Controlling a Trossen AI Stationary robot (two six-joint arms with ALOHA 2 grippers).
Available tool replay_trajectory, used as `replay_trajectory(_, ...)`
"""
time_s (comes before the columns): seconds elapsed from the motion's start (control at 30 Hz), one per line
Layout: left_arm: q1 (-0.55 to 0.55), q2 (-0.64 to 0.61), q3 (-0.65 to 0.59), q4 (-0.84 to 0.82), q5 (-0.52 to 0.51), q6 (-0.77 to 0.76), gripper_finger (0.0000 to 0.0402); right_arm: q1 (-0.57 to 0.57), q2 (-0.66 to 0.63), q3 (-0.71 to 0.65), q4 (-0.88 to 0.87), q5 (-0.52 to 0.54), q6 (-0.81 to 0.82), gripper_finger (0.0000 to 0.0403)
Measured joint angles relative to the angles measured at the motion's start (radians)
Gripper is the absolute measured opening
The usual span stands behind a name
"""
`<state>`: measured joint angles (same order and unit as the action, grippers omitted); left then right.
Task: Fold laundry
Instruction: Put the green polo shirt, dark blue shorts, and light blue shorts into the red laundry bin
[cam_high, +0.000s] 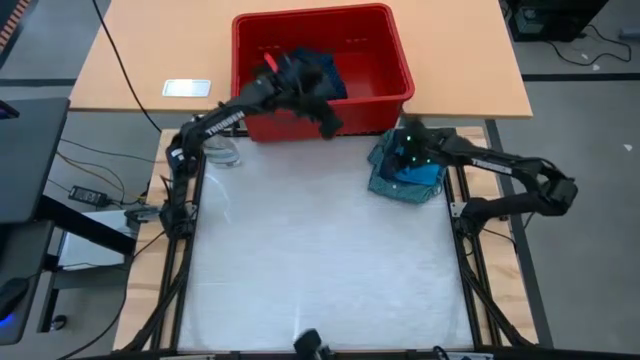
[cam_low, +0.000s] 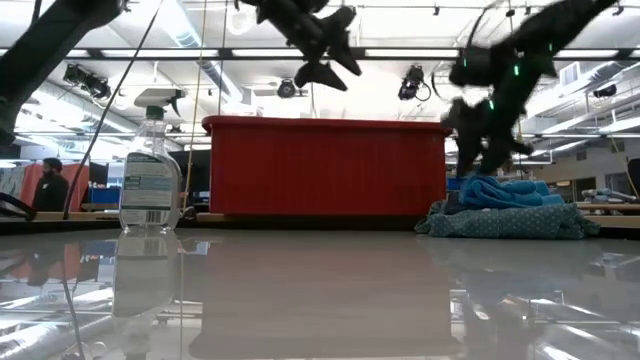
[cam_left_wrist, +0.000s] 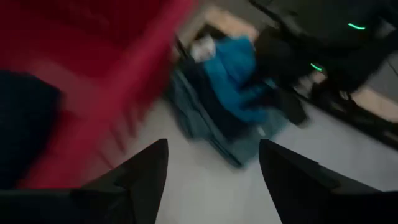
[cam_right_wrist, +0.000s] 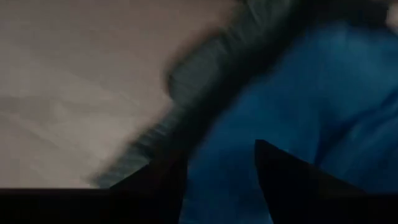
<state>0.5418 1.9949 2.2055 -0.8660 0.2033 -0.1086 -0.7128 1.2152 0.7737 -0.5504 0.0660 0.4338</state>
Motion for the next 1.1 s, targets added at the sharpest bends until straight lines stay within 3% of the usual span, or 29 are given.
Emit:
replay_trajectory(0.13,-0.072,0.0,-0.082,-0.026,-0.032,-0.091,0.025,-0.015,0.075,-0.111,0.084,0.011,0.016,0.0187)
replay_trajectory(0.27,-0.123,-0.002,-0.253,-0.003,-0.039,-0.185,0.025,0.011,0.162,-0.17,0.211,-0.065,0.047,0.0183)
replay_trajectory(0.53,-0.212,-0.062,-0.563,0.217,-0.034,-0.382,0.025,0.281,0.22,-0.131,0.361,-0.297,0.212,0.018)
replay_trajectory(0.63,-0.238,-0.092,-0.66,0.3,-0.038,-0.48,0.0254,0.345,0.173,-0.096,0.321,-0.296,0.222,0.0181)
replay_trajectory(0.8,-0.273,-0.161,-0.855,0.538,-0.034,-0.66,0.0283,0.323,0.03,-0.062,0.232,-0.311,0.207,0.0196)
replay_trajectory(0.97,-0.301,-0.18,-1.019,0.891,-0.036,-0.83,0.0337,0.266,-0.134,-0.057,0.138,-0.328,0.153,0.0249)
replay_trajectory(1.1,-0.326,-0.131,-1.079,1.039,-0.122,-0.827,0.0374,0.223,-0.194,-0.057,-0.069,-0.218,0.079,0.0306)
